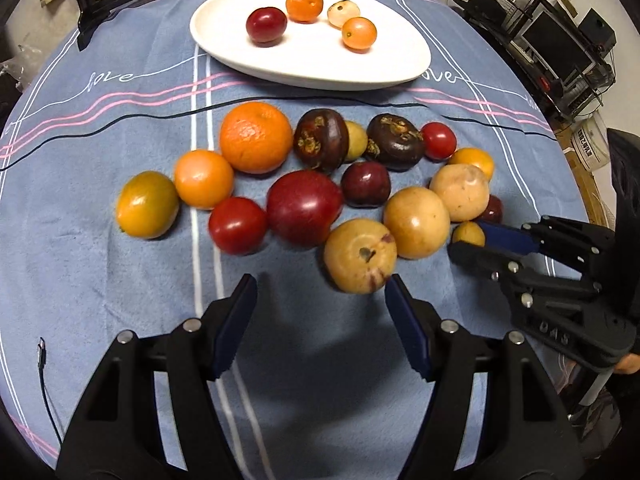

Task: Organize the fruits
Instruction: 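Grasp a small yellow fruit with the right tool while the left grasps a brown pear, then place both held fruits on the plate and open both tools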

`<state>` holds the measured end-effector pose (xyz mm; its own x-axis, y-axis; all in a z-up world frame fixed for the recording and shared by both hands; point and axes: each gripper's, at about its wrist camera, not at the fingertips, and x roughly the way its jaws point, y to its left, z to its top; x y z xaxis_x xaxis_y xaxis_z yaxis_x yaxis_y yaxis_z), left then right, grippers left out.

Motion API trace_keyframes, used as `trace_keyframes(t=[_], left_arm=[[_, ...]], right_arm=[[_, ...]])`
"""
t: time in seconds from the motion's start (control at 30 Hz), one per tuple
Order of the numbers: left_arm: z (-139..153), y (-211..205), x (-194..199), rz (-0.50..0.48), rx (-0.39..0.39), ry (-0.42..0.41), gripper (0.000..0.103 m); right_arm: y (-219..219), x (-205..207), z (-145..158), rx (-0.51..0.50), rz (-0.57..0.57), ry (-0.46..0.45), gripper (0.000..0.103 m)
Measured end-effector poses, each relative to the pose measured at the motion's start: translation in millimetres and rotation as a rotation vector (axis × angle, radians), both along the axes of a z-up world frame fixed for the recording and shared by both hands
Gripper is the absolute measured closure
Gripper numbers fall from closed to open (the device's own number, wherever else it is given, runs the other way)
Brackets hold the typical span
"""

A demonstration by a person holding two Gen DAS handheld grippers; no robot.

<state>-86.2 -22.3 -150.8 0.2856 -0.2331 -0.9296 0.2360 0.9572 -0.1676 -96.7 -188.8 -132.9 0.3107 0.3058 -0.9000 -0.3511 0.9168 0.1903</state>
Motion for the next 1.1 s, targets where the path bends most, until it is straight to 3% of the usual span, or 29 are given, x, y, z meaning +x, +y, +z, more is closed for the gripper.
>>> trace_keyframes(t=[0.2, 0.3, 0.33, 0.57, 0.87, 1.1], left_arm=[[-2, -14, 4, -0.003, -0.016, -0.002, 0.037], [-8, -19, 8, -0.004, -0.031, 0.019, 0.06], [-11, -20, 10, 0.004, -0.03, 0.022, 0.061], [-7, -21, 6, 0.006, -0.014, 0.01, 0.062], [19, -7, -11, 0.0, 0.027, -0.049, 0.062], [70, 2, 4, 0.006, 0.016, -0.173, 0.062]], right_arm=[[-15, -8, 6, 0.037, -0.014, 0.018, 0.077], [-19, -13, 6, 0.033, -0.01, 0.017, 0.077], [-20, -13, 5, 0.037, -0.012, 0.022, 0.077], [-25, -16, 8, 0.049, -0.007, 0.025, 0.077], [-19, -26, 13, 0.065, -0.002, 0.021, 0.077], [-13, -15, 65, 0.12, -0.002, -0.095, 0.077]])
